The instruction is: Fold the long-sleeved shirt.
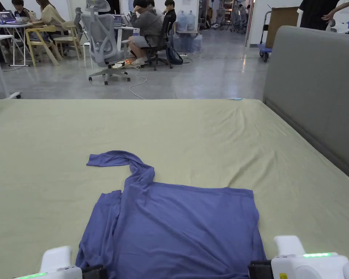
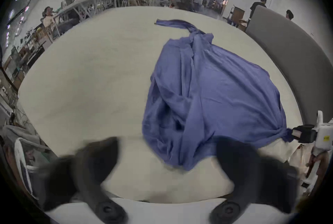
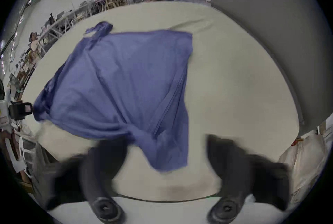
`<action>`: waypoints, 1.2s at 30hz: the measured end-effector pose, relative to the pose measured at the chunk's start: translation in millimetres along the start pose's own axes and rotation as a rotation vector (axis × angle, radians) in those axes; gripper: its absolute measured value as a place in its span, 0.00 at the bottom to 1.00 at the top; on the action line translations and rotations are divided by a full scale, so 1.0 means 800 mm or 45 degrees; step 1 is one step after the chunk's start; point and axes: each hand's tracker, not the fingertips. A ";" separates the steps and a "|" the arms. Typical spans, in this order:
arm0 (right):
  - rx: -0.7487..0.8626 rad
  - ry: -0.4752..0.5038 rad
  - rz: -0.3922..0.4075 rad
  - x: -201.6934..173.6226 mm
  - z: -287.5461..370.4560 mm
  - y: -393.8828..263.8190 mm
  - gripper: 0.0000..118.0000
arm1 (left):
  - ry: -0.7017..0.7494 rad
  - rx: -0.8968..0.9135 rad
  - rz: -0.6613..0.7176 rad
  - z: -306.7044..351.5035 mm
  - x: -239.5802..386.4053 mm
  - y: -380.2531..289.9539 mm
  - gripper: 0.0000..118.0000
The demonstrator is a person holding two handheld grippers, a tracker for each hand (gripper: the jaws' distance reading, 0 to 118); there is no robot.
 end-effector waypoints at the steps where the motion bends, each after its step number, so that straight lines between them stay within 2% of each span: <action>1: 0.065 -0.010 -0.003 0.002 0.015 0.008 0.97 | -0.008 0.096 -0.011 0.015 -0.006 0.003 0.98; 4: 0.111 -0.019 -0.033 0.006 0.036 0.031 0.96 | -0.024 0.120 -0.004 0.052 0.006 0.013 0.96; 5: 0.129 -0.001 -0.060 0.006 0.040 0.038 0.95 | -0.035 0.139 0.014 0.048 0.007 0.029 0.86; 6: 0.152 0.024 -0.090 0.007 0.043 0.041 0.81 | -0.059 0.190 0.022 0.049 0.007 0.034 0.45; 7: 0.180 0.063 -0.115 0.007 0.045 0.043 0.46 | -0.067 0.214 0.010 0.051 0.008 0.035 0.02; 8: 0.184 0.083 -0.122 0.007 0.045 0.043 0.00 | -0.053 0.199 -0.004 0.048 0.011 0.036 0.00; 9: 0.152 0.056 -0.123 0.003 0.038 0.043 0.00 | -0.021 0.215 -0.032 0.050 0.014 0.032 0.00; 11: 0.145 0.082 -0.103 -0.005 0.027 0.035 0.00 | -0.090 0.130 -0.055 0.057 0.022 0.027 0.00; 12: 0.122 0.097 -0.078 -0.008 0.022 0.033 0.00 | -0.106 0.126 0.000 0.053 0.020 0.020 0.01; 13: 0.111 0.095 -0.079 -0.010 0.016 0.031 0.00 | -0.096 0.124 0.025 0.049 0.019 0.014 0.19; 14: 0.100 0.096 -0.083 -0.012 0.009 0.028 0.00 | -0.073 0.064 0.042 0.014 0.006 0.019 0.51; 15: 0.090 0.100 -0.082 -0.013 0.003 0.026 0.00 | -0.032 0.016 0.036 -0.002 0.004 0.016 0.68; 16: 0.079 0.104 -0.079 -0.011 0.008 0.028 0.00 | -0.018 -0.042 0.039 -0.017 0.001 0.013 0.74; 18: 0.063 0.107 -0.073 -0.011 -0.002 0.027 0.00 | 0.003 -0.091 0.101 -0.050 -0.007 0.001 0.77; 20: 0.050 0.105 -0.067 -0.009 -0.005 0.035 0.00 | 0.016 -0.162 0.119 -0.072 -0.012 -0.001 0.76; 26: 0.032 0.104 -0.065 0.002 -0.045 0.100 0.00 | 0.001 -0.161 0.007 -0.068 0.022 -0.018 0.74; 27: 0.033 0.108 -0.066 0.004 -0.057 0.120 0.00 | -0.006 -0.176 -0.028 -0.072 0.030 -0.021 0.63; 29: 0.024 0.124 -0.055 0.010 -0.088 0.164 0.00 | 0.008 -0.186 -0.054 -0.076 0.045 -0.029 0.25; 30: 0.010 0.138 -0.042 0.016 -0.109 0.188 0.00 | -0.007 -0.185 -0.079 -0.075 0.046 -0.022 0.11; 32: -0.021 0.131 -0.021 0.023 -0.142 0.232 0.00 | -0.017 -0.213 -0.140 -0.070 0.057 -0.021 0.10; 33: -0.037 0.108 -0.003 0.032 -0.165 0.256 0.16 | -0.019 -0.214 -0.145 -0.068 0.057 -0.018 0.10; 35: -0.093 0.072 0.011 0.047 -0.205 0.287 0.71 | -0.067 -0.221 -0.093 -0.064 0.049 -0.011 0.10; 36: -0.152 0.047 0.020 0.052 -0.227 0.305 0.83 | -0.089 -0.229 -0.056 -0.061 0.046 -0.009 0.09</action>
